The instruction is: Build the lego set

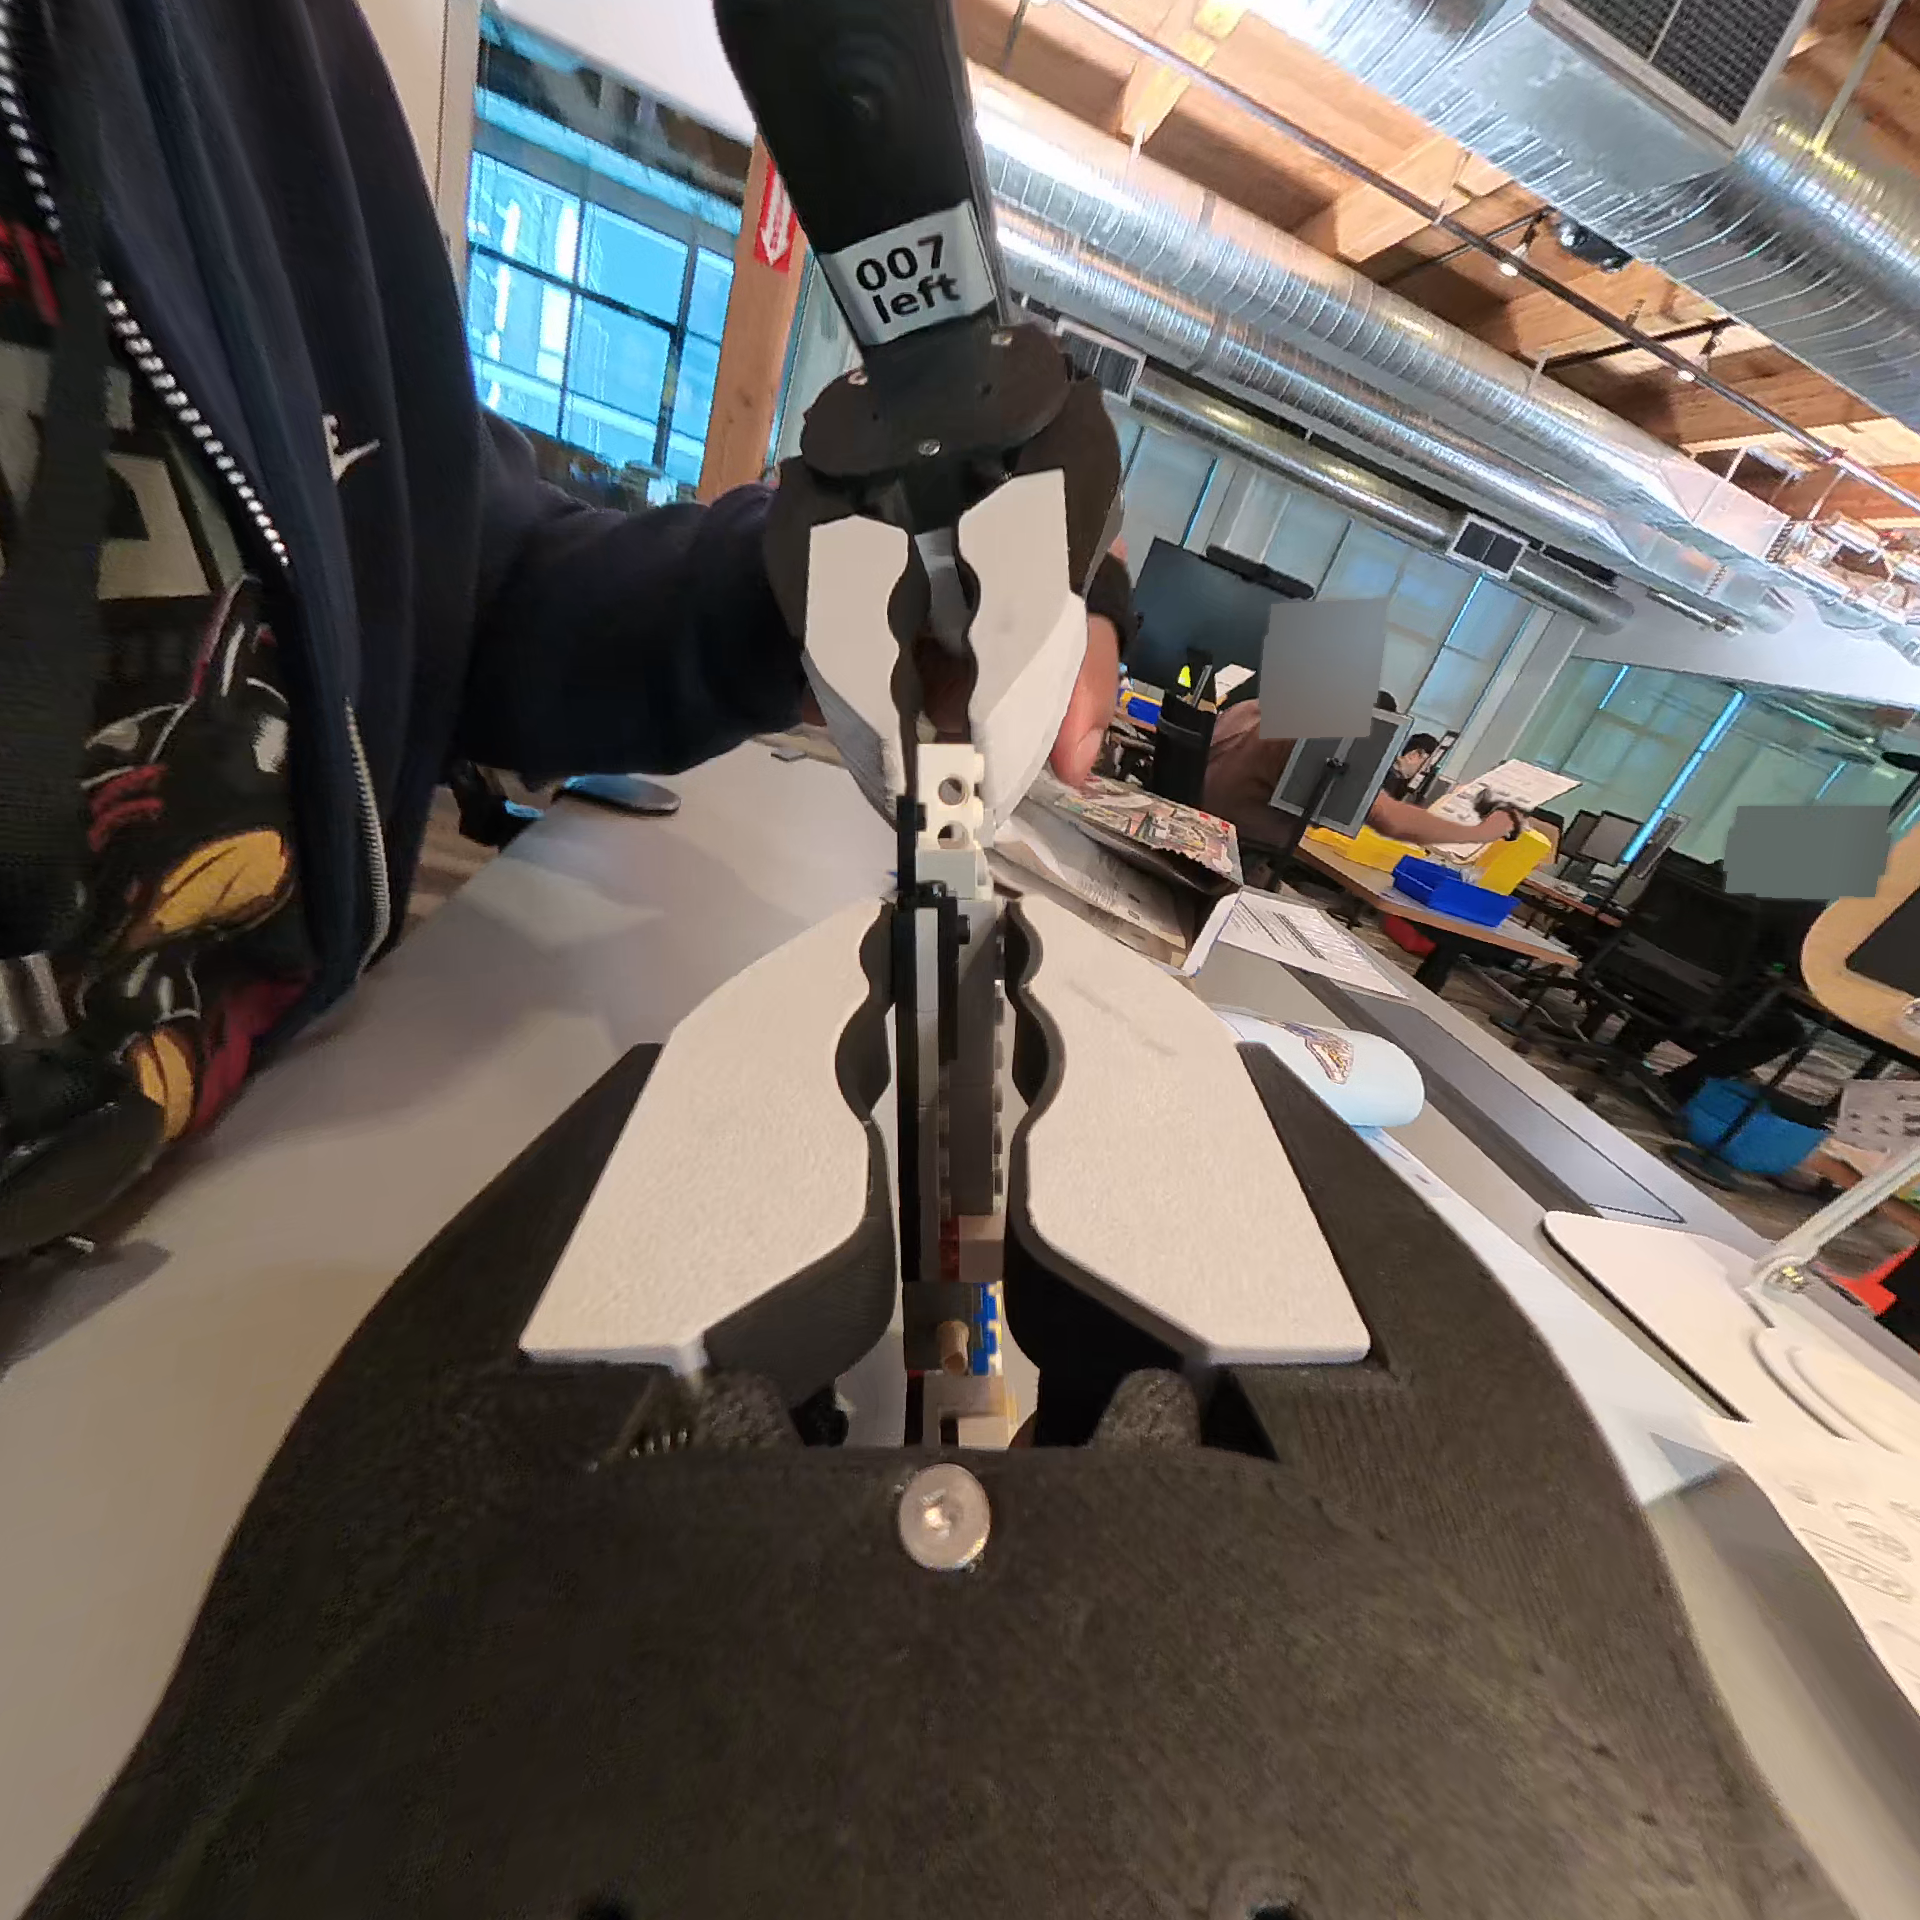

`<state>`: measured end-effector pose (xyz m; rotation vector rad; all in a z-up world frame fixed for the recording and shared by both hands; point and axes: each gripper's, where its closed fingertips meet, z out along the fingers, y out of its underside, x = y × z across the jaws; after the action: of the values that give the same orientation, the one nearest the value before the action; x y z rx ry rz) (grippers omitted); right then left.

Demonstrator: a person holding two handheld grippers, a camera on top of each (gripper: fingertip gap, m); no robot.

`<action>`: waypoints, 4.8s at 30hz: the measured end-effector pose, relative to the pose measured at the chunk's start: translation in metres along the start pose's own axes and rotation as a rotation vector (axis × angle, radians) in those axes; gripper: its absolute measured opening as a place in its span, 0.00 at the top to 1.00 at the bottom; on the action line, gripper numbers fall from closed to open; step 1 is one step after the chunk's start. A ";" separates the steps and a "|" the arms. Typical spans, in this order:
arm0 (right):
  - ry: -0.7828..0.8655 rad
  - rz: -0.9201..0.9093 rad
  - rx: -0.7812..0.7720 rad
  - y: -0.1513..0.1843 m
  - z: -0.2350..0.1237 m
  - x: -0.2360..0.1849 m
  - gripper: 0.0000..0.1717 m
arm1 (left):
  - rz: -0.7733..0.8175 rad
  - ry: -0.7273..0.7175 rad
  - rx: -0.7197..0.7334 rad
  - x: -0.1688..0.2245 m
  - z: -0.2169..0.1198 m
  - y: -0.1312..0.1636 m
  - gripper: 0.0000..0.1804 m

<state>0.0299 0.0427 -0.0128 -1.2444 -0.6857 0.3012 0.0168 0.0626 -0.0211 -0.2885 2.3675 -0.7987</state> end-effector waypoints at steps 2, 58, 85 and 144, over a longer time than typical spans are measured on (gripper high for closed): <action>-0.004 0.016 0.014 -0.002 0.000 0.000 0.89 | 0.022 0.027 -0.009 -0.001 0.000 -0.002 0.93; -0.016 0.090 0.118 -0.020 -0.005 0.004 0.89 | -0.065 0.230 0.084 -0.017 0.001 -0.030 0.93; -0.011 0.079 0.137 -0.027 -0.008 0.006 0.89 | -0.274 0.353 0.233 -0.011 0.001 -0.034 0.85; 0.052 -0.115 -0.145 0.001 -0.003 0.007 0.91 | -0.197 -0.160 0.426 -0.014 0.028 -0.005 0.89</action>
<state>0.0369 0.0449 -0.0123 -1.3400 -0.7412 0.1258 0.0451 0.0506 -0.0288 -0.3916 1.9805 -1.2955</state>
